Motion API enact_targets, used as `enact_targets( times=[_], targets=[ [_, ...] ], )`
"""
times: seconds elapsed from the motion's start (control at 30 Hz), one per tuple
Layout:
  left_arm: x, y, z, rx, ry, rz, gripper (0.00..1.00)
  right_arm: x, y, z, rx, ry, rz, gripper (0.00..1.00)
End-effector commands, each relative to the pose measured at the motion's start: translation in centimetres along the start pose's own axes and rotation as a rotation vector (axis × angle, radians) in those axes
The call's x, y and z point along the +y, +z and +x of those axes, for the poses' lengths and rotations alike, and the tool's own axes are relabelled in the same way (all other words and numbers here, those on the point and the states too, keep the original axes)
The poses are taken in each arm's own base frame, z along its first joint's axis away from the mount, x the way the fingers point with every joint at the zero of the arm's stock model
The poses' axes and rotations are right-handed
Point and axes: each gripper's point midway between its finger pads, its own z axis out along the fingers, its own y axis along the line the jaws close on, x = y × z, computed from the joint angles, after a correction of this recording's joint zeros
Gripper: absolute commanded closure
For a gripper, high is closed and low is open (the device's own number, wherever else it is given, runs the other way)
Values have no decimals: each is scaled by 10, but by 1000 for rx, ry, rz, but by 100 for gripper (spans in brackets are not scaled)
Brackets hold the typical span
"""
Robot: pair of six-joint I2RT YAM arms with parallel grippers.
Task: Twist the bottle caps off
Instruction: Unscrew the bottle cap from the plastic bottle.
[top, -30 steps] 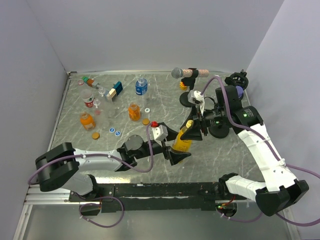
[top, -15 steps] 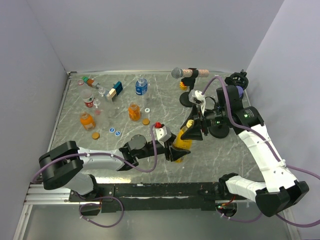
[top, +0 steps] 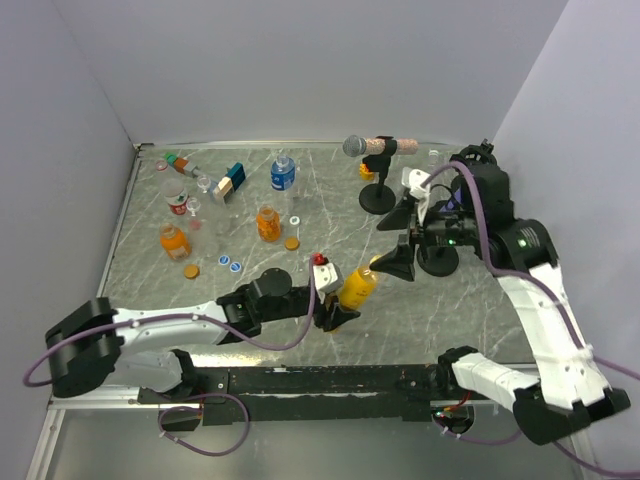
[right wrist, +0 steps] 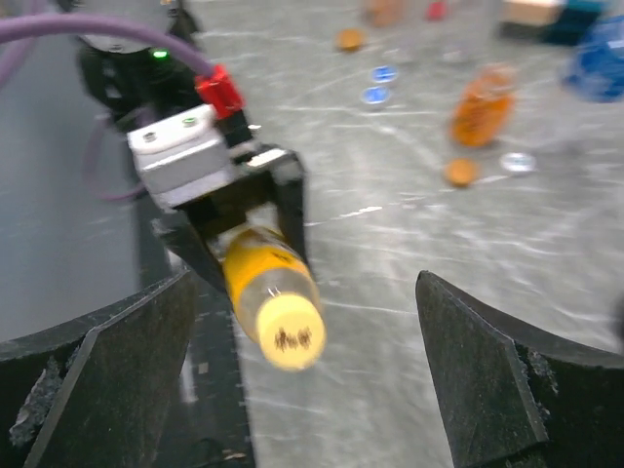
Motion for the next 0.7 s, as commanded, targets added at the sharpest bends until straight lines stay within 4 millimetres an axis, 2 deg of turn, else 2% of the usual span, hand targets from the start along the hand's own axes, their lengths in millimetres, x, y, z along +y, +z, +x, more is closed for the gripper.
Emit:
enact_targets(
  times=[0.0, 0.03, 0.13, 0.23, 0.57, 0.67],
  targets=[
    [13, -25, -15, 37, 114, -93, 71, -17, -30, -18, -35, -65, 259, 1],
    [15, -29, -17, 44, 125, -109, 72, -16, -28, -13, -34, -23, 257, 1],
    [22, -41, -16, 86, 140, -157, 72, 2, -12, 11, 26, 111, 97, 2],
    [28, -48, -11, 130, 192, -183, 72, 7, 1, 34, 96, 273, -3, 16],
    [29, -45, -14, 128, 205, -183, 73, -9, 25, 53, 165, 464, -55, 22],
    [30, -44, -14, 124, 201, -187, 73, -6, 30, 59, 183, 490, -86, 24]
  ],
)
